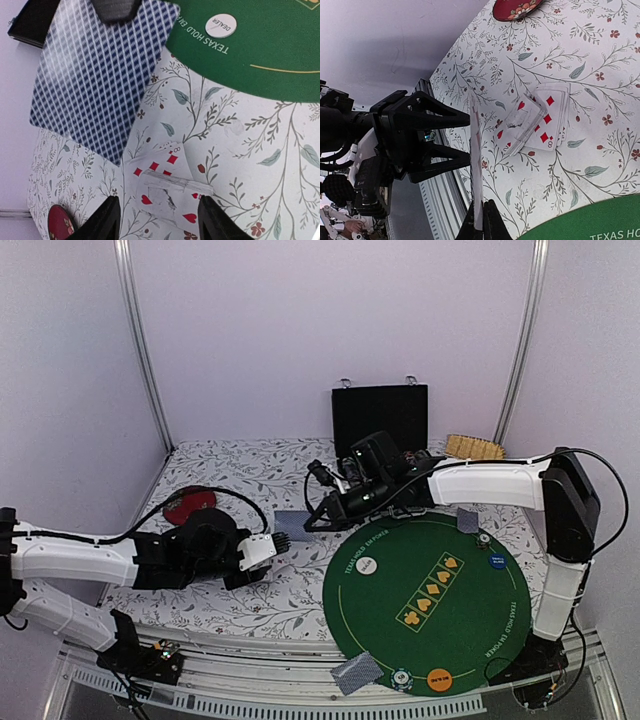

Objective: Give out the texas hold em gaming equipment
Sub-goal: Distribute the poker card in the big blind area.

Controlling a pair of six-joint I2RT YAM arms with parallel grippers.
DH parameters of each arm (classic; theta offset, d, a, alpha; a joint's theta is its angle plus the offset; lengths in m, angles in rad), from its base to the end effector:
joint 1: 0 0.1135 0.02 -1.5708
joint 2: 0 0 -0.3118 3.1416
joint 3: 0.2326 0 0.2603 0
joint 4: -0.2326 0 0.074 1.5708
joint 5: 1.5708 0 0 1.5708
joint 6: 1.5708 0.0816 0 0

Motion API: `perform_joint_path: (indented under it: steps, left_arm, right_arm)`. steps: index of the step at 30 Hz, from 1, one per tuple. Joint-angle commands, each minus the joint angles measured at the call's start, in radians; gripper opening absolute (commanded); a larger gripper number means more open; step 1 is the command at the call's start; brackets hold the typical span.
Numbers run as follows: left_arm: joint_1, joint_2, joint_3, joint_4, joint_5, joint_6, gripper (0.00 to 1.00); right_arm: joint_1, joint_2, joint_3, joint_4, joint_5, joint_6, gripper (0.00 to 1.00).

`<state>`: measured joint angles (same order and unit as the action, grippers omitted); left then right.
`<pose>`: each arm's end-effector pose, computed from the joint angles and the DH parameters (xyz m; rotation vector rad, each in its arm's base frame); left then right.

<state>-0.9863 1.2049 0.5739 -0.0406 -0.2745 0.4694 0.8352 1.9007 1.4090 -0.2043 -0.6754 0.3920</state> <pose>0.1662 -0.2111 0.2088 1.3592 1.7465 0.0225 0.2831 0.3888 0.2535 -0.9310 2.3018 1.3631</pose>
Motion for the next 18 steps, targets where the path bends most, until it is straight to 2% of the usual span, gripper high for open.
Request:
perform_joint_path:
  steps: [1,6,8,13,16,18]
  left_arm:
    - [-0.012,0.014,0.042,-0.053,0.009,-0.048,0.57]
    - [0.006,-0.037,0.051,-0.074,0.057,-0.113,0.63]
    - [0.007,-0.04,0.048,-0.084,0.066,-0.118,0.67]
    - [0.021,-0.036,0.053,-0.112,0.065,-0.115,0.78]
    - [0.035,-0.036,0.056,-0.117,0.07,-0.12,0.8]
    - [0.037,-0.033,0.057,-0.117,0.064,-0.121,0.8]
  right_arm:
    - [-0.024,-0.073,-0.037,0.033,0.002,-0.002,0.02]
    - [-0.052,-0.156,-0.113,0.004,0.005,-0.017,0.02]
    - [-0.054,-0.185,-0.149,-0.052,-0.039,-0.04,0.02]
    - [-0.021,-0.3,-0.366,-0.121,-0.218,-0.06,0.02]
    - [0.031,-0.359,-0.479,-0.141,-0.222,-0.049,0.02]
    - [0.063,-0.383,-0.56,-0.074,-0.236,0.014,0.02]
